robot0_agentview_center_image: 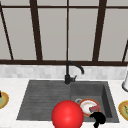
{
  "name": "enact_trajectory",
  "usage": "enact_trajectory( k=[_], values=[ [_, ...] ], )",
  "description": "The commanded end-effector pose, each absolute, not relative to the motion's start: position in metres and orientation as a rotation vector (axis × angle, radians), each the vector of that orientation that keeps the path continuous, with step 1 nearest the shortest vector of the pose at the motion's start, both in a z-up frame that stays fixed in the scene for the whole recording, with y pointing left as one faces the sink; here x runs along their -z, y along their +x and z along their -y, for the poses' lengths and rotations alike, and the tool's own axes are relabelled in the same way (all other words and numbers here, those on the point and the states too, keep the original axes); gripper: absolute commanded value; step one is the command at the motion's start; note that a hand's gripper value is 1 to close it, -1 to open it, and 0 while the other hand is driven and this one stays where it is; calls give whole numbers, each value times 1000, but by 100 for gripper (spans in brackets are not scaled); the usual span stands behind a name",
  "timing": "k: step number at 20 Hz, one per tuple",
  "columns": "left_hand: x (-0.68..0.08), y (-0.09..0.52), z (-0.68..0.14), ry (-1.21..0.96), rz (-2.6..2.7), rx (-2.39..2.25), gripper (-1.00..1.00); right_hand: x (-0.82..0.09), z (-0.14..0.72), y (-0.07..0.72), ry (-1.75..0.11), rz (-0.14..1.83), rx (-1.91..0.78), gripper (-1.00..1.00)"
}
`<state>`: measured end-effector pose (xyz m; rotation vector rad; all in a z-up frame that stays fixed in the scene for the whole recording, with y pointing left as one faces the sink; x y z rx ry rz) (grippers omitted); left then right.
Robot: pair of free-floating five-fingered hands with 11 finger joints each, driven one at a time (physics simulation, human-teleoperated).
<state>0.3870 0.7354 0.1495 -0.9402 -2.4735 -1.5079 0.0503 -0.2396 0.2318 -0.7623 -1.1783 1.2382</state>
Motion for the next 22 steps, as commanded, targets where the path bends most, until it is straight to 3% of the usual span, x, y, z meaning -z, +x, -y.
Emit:
enact_trajectory(
  k=[1,8,14,15,22],
  values=[
    [-130,364,-759,-927,2540,1391,100,-232,240,50,-762,1178,-1238,0],
    [-95,364,-768,-954,2672,1373,100,-232,240,50,-762,1178,-1238,0],
    [-80,382,-762,-1146,2854,1414,100,-232,240,50,-762,1178,-1238,0],
    [-81,378,-762,-1162,2867,1434,-100,-232,240,50,-762,1178,-1238,0],
    [-120,377,-759,-1206,2791,1450,-100,-232,240,50,-762,1178,-1238,0]
  ],
)
